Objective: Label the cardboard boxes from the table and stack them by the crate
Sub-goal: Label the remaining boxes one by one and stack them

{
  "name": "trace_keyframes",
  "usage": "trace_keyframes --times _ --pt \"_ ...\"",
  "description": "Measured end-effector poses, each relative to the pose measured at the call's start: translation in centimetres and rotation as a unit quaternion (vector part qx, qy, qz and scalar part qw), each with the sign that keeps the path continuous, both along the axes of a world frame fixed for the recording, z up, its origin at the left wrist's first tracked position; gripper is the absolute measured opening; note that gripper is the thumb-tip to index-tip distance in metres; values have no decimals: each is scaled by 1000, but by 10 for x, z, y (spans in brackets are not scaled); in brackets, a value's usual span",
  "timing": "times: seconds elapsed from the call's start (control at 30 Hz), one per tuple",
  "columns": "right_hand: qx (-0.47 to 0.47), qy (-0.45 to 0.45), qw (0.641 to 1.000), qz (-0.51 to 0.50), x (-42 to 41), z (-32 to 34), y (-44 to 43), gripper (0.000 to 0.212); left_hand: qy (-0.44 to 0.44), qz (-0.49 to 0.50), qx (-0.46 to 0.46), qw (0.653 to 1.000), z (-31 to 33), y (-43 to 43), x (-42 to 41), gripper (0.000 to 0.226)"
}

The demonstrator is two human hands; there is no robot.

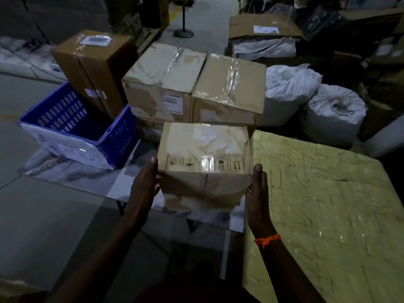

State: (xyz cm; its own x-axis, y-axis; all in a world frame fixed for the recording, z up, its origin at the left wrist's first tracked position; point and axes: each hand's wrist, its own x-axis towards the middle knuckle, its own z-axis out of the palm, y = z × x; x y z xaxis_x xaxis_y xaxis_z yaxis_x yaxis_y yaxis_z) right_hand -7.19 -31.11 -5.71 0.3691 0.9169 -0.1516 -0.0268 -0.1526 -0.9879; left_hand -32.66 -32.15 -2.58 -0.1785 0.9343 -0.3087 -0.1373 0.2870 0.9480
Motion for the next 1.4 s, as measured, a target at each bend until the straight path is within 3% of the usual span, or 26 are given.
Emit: trace_keyframes --times 0.13,0.23,0.33,0.4,0.53,0.67,0.8,1.0,1.2,1.27,1.4 --pt "-23 -28 999 -10 5 -8 -4 71 52 -16 -9 998 -10 -2 -4 62" --pt "-22 -55 998 -9 6 -9 0 43 89 -15 -6 996 -13 2 -7 83" --pt "-7 -90 996 -8 6 -5 5 22 100 -31 -1 994 -11 8 -9 86" --pt "10 -117 993 5 9 -3 10 18 108 -43 16 993 -9 13 -10 77" --pt "24 -136 990 33 20 5 29 28 146 -83 48 985 2 32 -14 49" --pt "-11 -139 985 98 32 20 58 33 159 -138 22 977 23 64 -14 48" --pt "-57 -116 978 166 26 24 66 63 118 -154 -39 980 31 74 -3 42" --pt "-38 -144 978 148 8 25 42 61 77 -117 -37 989 23 52 -16 57" --pt "-10 -90 989 120 -21 29 8 73 126 -57 21 990 14 15 -48 70" --pt "-18 -56 991 119 -29 27 0 68 132 -67 49 988 6 1 -64 79" --pt "-58 -29 988 137 -46 15 -14 62 81 -74 67 992 -18 -32 -88 89"
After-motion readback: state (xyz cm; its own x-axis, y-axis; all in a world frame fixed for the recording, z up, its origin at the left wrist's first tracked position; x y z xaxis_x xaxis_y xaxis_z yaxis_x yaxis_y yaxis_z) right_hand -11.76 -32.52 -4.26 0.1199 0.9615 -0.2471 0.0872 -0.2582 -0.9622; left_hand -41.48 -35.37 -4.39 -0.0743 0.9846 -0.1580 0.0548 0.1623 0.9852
